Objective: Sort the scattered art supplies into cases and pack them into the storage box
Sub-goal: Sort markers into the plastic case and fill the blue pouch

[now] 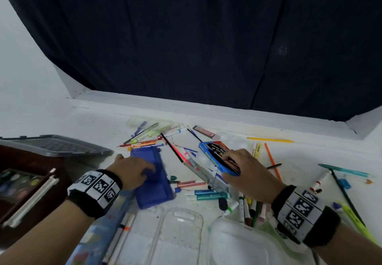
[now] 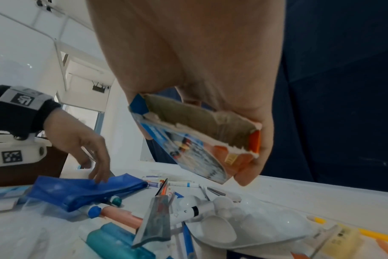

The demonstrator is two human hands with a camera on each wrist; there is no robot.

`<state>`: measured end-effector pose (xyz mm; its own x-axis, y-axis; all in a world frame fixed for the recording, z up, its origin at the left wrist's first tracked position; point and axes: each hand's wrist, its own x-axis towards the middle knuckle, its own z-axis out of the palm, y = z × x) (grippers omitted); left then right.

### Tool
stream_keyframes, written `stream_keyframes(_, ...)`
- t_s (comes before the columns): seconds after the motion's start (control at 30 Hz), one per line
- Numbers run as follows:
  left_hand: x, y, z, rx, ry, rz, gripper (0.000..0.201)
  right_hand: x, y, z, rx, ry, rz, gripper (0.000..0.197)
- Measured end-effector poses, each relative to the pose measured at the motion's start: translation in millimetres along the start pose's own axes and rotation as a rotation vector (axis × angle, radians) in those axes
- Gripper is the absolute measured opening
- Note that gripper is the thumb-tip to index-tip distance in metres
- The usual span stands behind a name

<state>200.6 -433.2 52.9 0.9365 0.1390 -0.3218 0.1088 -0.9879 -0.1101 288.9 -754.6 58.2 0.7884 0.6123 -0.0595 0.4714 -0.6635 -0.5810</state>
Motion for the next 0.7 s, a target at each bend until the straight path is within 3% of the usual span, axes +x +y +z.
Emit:
stream_keyframes(0.1, 27, -4, -18, -0.113, 0.17, 0.039, 0.037, 20, 1, 7, -0.052, -0.056, 0.021, 0.042)
stream_keyframes(0.2, 67, -16, -22, -0.237, 0.277, -0.014, 0.036, 36, 4, 15, -0.109, -0.091, 0.038, 0.044)
stream_keyframes(0.43, 157, -42, -17, -0.157, 0.117, -0.204, 0.064, 66, 14, 24, -0.174, -0.143, 0.061, 0.064)
stream_keyframes(0.6, 191, -50, -8, -0.126, 0.062, -0.182, 0.061, 68, 18, 33, -0.186, -0.164, 0.081, 0.068)
stream_keyframes(0.7, 200, -49, -10, -0.051, 0.099, -0.174, 0.052, 68, 15, 37, -0.199, -0.143, 0.095, 0.071)
